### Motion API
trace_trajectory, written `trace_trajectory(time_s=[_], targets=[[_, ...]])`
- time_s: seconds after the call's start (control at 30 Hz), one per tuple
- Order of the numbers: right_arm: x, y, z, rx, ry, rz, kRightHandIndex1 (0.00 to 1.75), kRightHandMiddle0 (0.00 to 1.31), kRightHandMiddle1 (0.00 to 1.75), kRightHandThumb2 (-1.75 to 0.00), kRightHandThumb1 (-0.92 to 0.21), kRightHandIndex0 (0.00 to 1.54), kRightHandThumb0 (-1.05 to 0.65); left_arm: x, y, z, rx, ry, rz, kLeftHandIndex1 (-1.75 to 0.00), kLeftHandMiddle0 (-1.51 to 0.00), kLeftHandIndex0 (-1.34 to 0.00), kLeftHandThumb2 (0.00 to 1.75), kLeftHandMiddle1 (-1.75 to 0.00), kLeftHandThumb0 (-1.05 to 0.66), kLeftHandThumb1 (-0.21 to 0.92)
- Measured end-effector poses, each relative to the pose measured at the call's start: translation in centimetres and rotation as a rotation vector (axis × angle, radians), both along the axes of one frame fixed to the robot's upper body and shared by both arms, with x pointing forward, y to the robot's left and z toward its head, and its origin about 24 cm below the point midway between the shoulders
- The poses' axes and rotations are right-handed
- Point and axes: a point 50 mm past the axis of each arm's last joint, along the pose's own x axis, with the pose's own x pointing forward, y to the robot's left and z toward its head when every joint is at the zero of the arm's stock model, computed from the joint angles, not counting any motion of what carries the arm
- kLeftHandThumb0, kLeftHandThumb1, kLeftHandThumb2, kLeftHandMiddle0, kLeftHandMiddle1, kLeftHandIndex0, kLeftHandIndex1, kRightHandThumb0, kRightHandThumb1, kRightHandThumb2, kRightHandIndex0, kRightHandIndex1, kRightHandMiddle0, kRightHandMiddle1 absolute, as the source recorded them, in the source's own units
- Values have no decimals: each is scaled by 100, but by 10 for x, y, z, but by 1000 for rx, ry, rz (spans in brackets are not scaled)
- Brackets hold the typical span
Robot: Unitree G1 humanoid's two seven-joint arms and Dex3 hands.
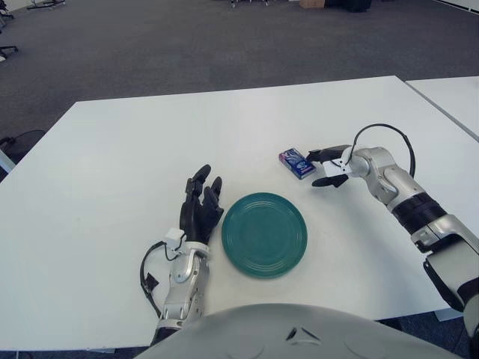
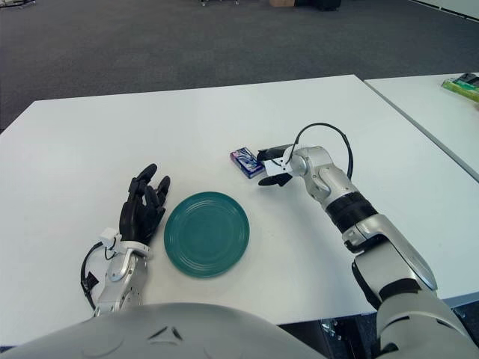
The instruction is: Put the gum into the plate.
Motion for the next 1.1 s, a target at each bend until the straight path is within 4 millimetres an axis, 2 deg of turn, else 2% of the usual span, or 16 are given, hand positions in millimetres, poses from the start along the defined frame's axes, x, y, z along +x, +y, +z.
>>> trace_trajectory(time_s=[0.43, 0.9, 1.1], targets=[[11, 3, -2, -6, -63, -33, 0, 0, 24, -64, -92, 25, -78, 0, 1, 0, 3, 0, -1, -81, -47, -8, 84, -3, -71, 92], [30, 2, -4, -8, -132, -68, 3, 0, 28, -63, -92, 32, -78, 1, 1, 0, 5, -3, 0, -81, -49, -9, 83, -4, -71, 92], [37, 2, -2, -13, -156, -72, 2, 0, 30, -63, -92, 31, -79, 1, 2, 1, 5, -4, 1, -81, -49, -9, 84, -3, -71, 92]])
